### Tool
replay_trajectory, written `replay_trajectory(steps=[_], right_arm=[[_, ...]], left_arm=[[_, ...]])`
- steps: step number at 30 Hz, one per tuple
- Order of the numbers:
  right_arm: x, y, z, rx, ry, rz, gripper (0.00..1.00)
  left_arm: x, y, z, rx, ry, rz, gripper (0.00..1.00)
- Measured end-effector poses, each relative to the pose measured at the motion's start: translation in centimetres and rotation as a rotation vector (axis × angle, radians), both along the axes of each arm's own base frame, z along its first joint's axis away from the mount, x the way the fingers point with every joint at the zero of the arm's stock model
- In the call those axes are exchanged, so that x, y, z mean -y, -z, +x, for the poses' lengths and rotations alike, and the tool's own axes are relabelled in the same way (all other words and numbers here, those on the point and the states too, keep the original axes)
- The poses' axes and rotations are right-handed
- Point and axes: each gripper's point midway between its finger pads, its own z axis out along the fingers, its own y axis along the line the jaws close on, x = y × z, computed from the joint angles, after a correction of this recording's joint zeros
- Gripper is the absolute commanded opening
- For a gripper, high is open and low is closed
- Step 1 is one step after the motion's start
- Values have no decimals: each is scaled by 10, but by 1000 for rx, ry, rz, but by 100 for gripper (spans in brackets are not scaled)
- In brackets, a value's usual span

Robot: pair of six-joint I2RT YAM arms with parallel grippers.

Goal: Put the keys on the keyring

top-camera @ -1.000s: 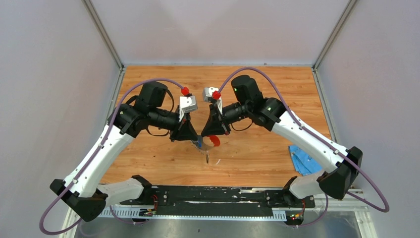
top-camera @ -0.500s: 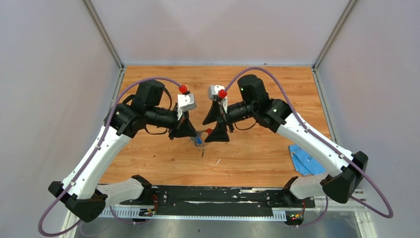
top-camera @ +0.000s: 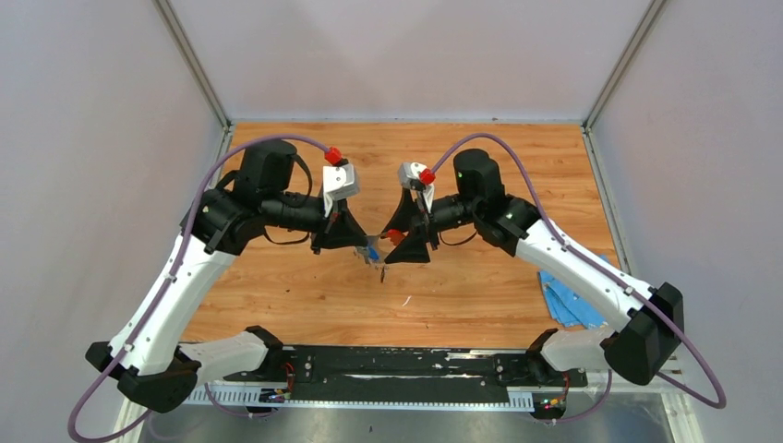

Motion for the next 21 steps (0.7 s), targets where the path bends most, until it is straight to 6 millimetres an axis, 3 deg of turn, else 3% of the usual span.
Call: replay_trajectory(steps=[4,6,8,9,10,16,21], right_arm=[[-5,-5,-1,-23,-25,28,13],[-6,-9,-2,-27,-42,44,1],[-6,-12,-6,-43,-61,54,0],[-6,-14,-6,-52,-62,57,0],[-6,-16,-7,-60,-63,61,0],[-1,-19,-15,-111,-57,69,0],[1,-26,-19,-135,-53,80,0]], left_arm=[[1,-10,-1,10,7,-20,2],[2,-12,-2,9,7,-26,36],[1,-12,1,20,0,-24,62],[0,-12,3,30,-5,-20,81],[0,-11,4,49,-2,-16,91],[-13,-29,14,334,14,7,95],[-39,-57,-6,747,95,2,95]])
